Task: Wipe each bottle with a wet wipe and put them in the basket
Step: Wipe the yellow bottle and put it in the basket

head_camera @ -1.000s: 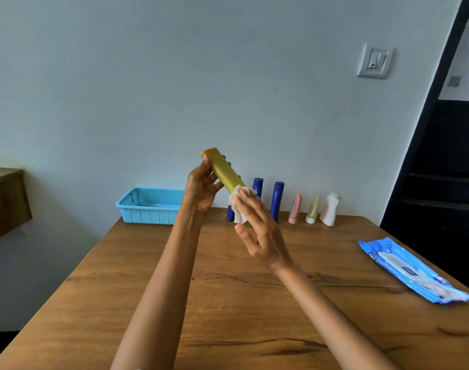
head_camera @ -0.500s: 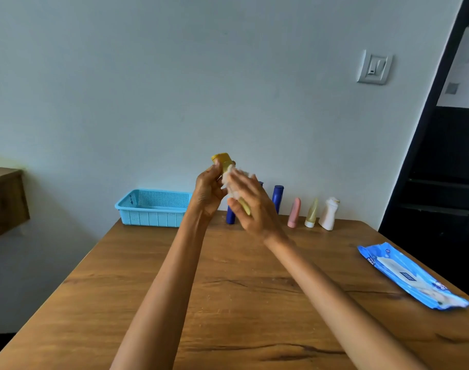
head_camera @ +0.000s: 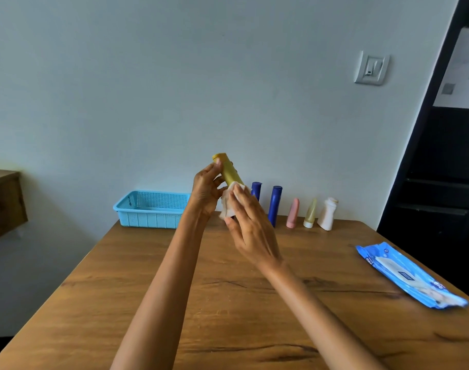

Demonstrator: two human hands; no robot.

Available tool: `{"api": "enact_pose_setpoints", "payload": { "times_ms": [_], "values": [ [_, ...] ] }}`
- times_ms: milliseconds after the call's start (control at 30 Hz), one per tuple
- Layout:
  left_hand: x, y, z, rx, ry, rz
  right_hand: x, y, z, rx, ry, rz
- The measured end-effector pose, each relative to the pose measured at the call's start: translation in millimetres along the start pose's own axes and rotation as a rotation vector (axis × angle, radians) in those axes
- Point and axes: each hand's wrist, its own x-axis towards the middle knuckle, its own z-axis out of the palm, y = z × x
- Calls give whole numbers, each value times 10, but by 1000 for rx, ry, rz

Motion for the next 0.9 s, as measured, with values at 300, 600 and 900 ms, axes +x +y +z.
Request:
{"api": "enact_pose_setpoints", "payload": {
  "times_ms": [300,600,900],
  "values": [
    [-3,0,-125,61,-131,15,540,-113,-61,273,71,113],
    [-41,58,-86,27,-158,49,632,24,-58,503,68,149],
    [-36,27,-198,0,-69,37,49,204,-208,348,0,91]
  ]
}}
